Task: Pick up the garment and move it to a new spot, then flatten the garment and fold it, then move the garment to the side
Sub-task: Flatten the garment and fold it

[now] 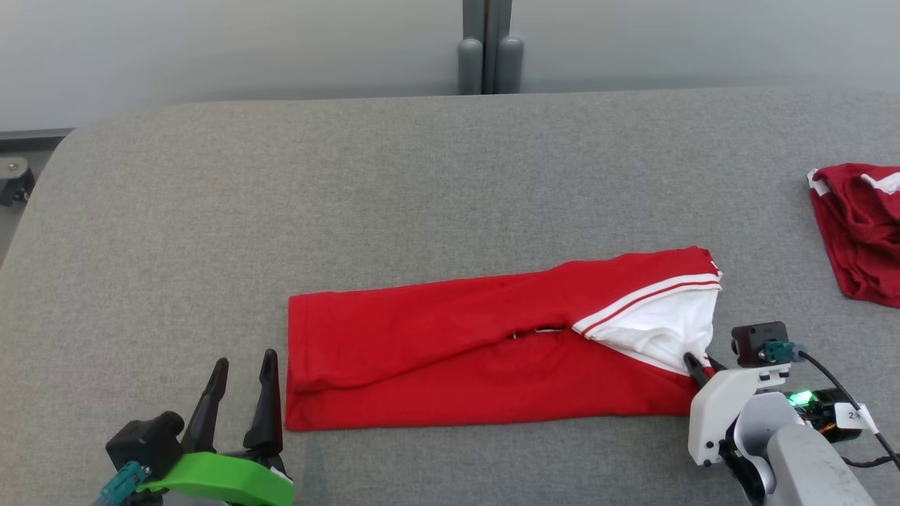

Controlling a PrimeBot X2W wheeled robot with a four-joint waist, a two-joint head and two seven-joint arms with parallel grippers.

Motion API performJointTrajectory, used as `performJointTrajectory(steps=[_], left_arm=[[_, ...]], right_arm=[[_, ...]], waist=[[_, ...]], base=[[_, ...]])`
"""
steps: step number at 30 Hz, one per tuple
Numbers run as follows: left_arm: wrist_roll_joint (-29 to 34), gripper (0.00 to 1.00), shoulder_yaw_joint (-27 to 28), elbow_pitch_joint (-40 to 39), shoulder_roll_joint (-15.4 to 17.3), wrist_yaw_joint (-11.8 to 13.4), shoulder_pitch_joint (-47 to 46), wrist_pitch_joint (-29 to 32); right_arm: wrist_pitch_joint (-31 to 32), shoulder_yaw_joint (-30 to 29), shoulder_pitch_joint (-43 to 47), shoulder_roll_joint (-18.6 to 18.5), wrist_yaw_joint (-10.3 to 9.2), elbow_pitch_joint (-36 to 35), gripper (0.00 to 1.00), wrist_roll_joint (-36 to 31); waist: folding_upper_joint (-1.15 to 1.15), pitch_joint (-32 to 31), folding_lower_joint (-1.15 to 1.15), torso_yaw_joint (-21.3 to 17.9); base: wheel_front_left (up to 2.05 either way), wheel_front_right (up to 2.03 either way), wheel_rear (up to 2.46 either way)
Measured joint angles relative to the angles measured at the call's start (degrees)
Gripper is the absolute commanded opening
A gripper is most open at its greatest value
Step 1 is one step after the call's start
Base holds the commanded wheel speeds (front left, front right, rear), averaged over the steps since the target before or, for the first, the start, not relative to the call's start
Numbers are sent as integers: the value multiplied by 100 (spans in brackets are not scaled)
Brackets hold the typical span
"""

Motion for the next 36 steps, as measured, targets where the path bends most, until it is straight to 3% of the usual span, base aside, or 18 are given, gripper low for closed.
performJointTrajectory(steps=[10, 16, 21, 29, 36], left_arm=[[66, 100, 10, 10, -13, -30, 7, 0], [90, 100, 23, 0, -44, -40, 11, 0], [99, 100, 44, 1, -64, -42, 16, 0], [121, 100, 43, 5, -88, -49, 13, 0], [134, 100, 33, 3, -87, -68, -43, 0]], right_arm=[[-445, -448, -371, -29, 7, 177, 0, -98], [-417, -1027, -341, -419, 7, -247, 0, -109], [-334, -1150, -226, -409, 5, -802, 0, -14], [-129, -215, -133, 16, 5, -1889, 0, 229], [-3, 1016, -250, 248, 5, -2190, 0, 464]], waist=[[0, -64, 0, -144], [0, -118, 0, -214], [0, -149, 0, -273], [0, -135, 0, -273], [0, -91, 0, -131]], base=[[0, 0, 0], [0, 0, 0], [0, 0, 0], [0, 0, 0], [0, 0, 0]])
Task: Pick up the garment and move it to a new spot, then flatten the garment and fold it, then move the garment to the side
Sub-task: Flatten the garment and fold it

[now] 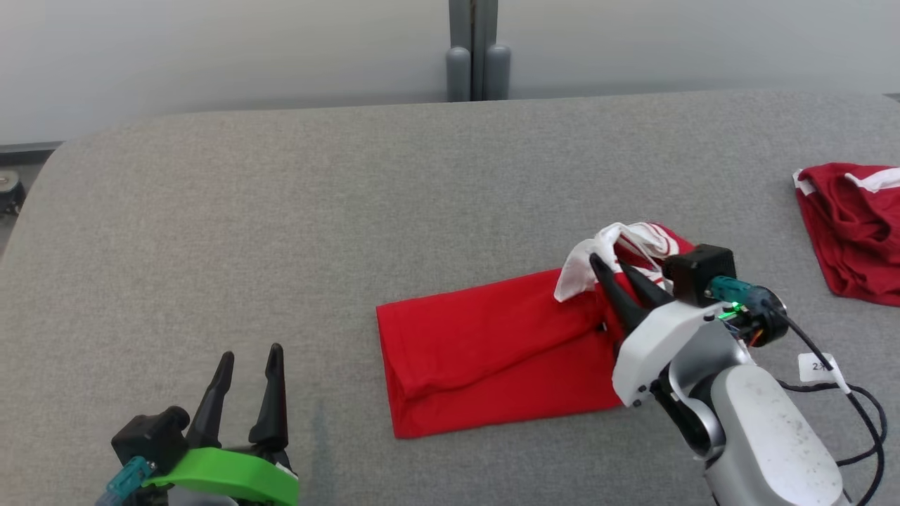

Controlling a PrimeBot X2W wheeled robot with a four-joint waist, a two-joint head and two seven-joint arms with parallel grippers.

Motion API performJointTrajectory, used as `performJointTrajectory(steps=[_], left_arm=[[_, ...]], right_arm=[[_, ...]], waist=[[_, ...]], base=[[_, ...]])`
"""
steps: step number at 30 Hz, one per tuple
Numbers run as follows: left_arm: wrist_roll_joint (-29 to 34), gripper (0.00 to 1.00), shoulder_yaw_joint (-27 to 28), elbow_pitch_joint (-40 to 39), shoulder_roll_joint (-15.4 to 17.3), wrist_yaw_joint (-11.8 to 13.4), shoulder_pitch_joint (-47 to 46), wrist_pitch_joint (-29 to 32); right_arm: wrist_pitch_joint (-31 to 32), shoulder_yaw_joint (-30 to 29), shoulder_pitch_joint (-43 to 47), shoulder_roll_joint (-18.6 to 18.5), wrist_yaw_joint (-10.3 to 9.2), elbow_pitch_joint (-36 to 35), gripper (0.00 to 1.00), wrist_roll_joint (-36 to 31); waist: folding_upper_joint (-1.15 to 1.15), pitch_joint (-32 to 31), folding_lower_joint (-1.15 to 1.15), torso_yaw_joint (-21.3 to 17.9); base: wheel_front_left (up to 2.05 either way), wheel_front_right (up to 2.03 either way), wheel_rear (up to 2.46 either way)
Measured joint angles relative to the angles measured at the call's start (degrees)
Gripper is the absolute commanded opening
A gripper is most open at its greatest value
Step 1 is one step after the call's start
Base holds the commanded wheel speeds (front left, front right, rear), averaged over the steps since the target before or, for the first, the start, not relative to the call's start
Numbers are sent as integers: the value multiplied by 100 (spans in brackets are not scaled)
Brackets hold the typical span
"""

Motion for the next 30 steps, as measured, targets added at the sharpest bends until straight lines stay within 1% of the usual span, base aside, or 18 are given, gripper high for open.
performJointTrajectory(steps=[8, 11, 21, 25, 26, 27, 28, 29, 30], left_arm=[[0, 100, 69, 4, -23, -1, -30, 0], [0, 100, 102, 4, -52, -2, -30, -1], [53, 100, 122, 36, -154, -26, -119, -1], [64, 100, 120, 56, -192, -30, -121, -1], [64, 100, 124, 63, -199, -32, -122, 0], [65, 100, 126, 71, -203, -33, -123, -1], [65, 100, 134, 79, -210, -33, -124, 0], [65, 100, 140, 85, -216, -33, -124, -1], [66, 100, 144, 97, -221, -33, -125, -1]], right_arm=[[289, 998, -149, -16, -1, -52, 0, 141], [426, 1461, -285, -53, -1, 144, 0, 133], [658, 2838, -794, 45, -1, 988, 0, 263], [710, 3115, -976, 57, -1, 1268, 0, 267], [661, 3139, -1023, 60, -1, 1322, 9, 267], [628, 3185, -1071, 64, -1, 1363, 37, 268], [565, 3234, -1103, 65, -1, 1374, 84, 294], [520, 3294, -1122, 73, -1, 1380, 100, 322], [480, 3410, -1149, 79, -1, 1380, 100, 331]], waist=[[0, 19, 0, 217], [0, 42, 0, 271], [0, 134, 0, 459], [0, 156, 0, 501], [0, 162, 0, 506], [0, 167, 0, 510], [0, 170, 0, 509], [0, 173, 0, 506], [0, 174, 0, 500]], base=[[0, 0, 0], [0, 0, 0], [0, 0, 0], [0, 0, 0], [0, 0, 0], [0, 0, 0], [0, 0, 0], [0, 0, 0], [0, 0, 0]])
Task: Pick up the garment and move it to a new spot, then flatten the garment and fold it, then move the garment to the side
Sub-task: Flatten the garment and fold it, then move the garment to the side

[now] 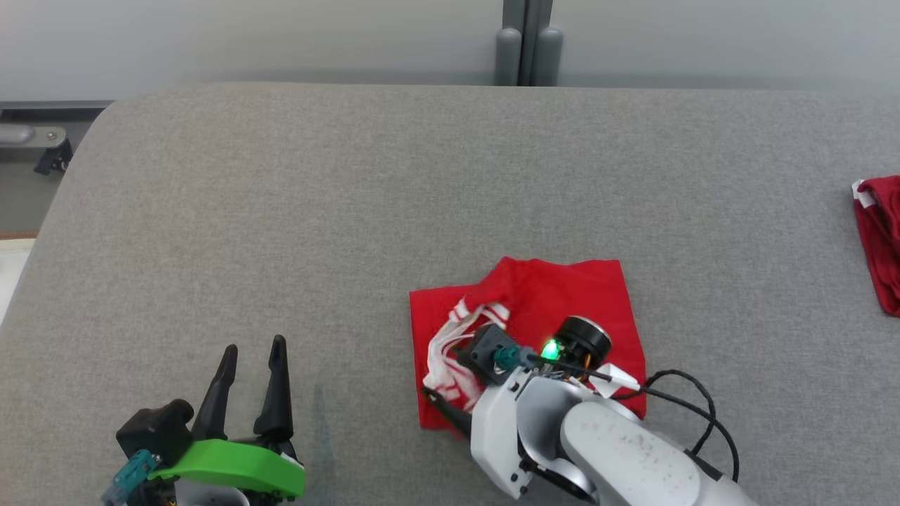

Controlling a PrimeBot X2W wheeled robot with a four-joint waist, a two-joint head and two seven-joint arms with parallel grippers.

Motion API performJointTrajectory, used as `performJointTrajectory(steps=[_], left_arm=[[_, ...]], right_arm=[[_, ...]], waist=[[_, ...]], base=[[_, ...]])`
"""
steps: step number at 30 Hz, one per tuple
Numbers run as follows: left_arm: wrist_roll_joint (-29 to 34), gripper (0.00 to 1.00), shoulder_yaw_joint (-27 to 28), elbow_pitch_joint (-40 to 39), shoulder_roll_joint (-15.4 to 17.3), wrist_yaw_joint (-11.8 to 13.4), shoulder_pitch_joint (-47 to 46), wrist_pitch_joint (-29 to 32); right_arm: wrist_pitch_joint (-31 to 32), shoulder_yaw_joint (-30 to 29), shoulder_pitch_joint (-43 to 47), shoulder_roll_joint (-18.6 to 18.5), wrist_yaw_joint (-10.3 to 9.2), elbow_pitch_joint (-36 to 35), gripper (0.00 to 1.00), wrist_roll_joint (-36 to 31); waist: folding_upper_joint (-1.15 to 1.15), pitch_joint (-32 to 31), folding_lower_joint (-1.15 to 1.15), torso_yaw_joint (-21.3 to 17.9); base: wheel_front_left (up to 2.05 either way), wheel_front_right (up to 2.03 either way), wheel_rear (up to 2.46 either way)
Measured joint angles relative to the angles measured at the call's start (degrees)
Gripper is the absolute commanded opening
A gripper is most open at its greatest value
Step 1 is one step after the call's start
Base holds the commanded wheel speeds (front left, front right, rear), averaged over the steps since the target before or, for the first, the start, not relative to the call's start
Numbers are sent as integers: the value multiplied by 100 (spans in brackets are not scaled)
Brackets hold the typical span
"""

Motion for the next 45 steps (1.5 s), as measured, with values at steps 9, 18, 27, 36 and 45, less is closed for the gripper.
performJointTrajectory(steps=[9, 18, 27, 36, 45], left_arm=[[41, 100, -65, 44, -47, -19, -21, 0], [144, 100, -201, -9, -57, -25, -56, 0], [405, 100, -276, -40, -107, -26, -85, -2], [611, 100, -15, -36, -188, -24, 218, -8], [773, 100, 200, -99, -286, -25, 531, -8]], right_arm=[[-510, 183, -62, 26, 1, -115, 100, 71], [-1365, -1443, 210, 35, 1, -435, 100, -447], [-2091, -3341, 912, 36, 1, -704, 100, -1070], [-2648, -4530, 1766, 44, 1, -658, 100, -1009], [-2813, -4833, 2251, 44, 1, -480, 100, -734]], waist=[[0, -32, 0, -94], [0, -90, 0, -211], [0, -287, 0, -329], [0, -597, 0, -484], [0, -750, 0, -577]], base=[[0, 0, 0], [0, 0, 0], [0, 0, 0], [0, 0, 0], [0, 0, 0]])
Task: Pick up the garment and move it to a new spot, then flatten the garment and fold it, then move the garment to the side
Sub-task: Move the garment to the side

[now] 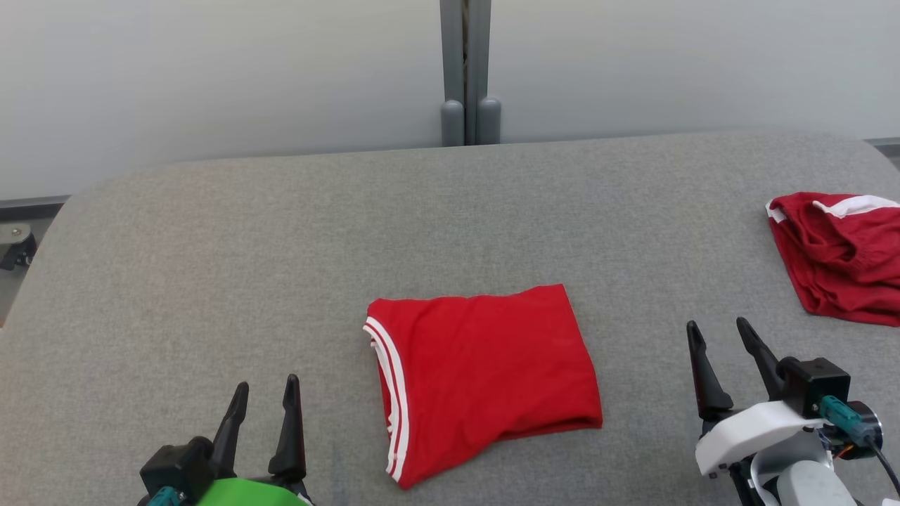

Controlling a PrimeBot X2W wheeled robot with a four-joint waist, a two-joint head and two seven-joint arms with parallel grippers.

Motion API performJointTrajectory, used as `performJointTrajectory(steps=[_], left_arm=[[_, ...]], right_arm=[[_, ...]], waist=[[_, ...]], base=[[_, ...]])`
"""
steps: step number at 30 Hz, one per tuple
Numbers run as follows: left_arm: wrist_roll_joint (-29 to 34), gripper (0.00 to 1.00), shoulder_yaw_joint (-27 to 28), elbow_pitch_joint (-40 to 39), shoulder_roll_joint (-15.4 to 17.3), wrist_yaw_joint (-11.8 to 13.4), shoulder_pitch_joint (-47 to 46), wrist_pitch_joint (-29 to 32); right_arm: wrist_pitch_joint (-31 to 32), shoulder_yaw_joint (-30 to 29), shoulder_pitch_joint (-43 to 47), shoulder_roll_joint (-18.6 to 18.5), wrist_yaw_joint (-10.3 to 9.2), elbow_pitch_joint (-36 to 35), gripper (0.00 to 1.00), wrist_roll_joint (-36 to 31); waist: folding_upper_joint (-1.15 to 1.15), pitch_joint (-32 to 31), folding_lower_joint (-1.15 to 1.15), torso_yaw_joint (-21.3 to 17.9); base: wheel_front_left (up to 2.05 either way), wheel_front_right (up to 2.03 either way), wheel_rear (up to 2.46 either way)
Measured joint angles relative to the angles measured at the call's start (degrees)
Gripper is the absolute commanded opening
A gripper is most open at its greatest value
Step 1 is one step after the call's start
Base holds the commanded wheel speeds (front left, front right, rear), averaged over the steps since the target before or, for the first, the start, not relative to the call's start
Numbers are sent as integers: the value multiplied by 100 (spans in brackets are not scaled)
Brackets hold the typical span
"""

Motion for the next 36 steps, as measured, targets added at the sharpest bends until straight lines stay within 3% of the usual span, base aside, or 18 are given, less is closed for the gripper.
performJointTrajectory(steps=[20, 26, 30, 36], left_arm=[[91, 100, 70, 19, -57, 0, 30, 0], [92, 100, 70, 20, -74, 0, 5, 0], [113, 100, 41, 27, -75, -1, -91, 0], [116, 100, 37, 78, -76, -1, -189, 0]], right_arm=[[-8, 205, 52, 1, 0, -134, 100, -3], [-2, 315, -201, 0, 0, 87, 100, -298], [401, 506, -644, 2, 0, 226, 100, -460], [1538, 815, -1223, 3, 0, 580, 100, -746]], waist=[[0, 16, 0, 36], [0, 72, 0, 81], [0, 153, 0, 135], [0, 276, 0, 287]], base=[[0, 0, 0], [0, 0, 0], [0, 0, 0], [0, 0, 0]])
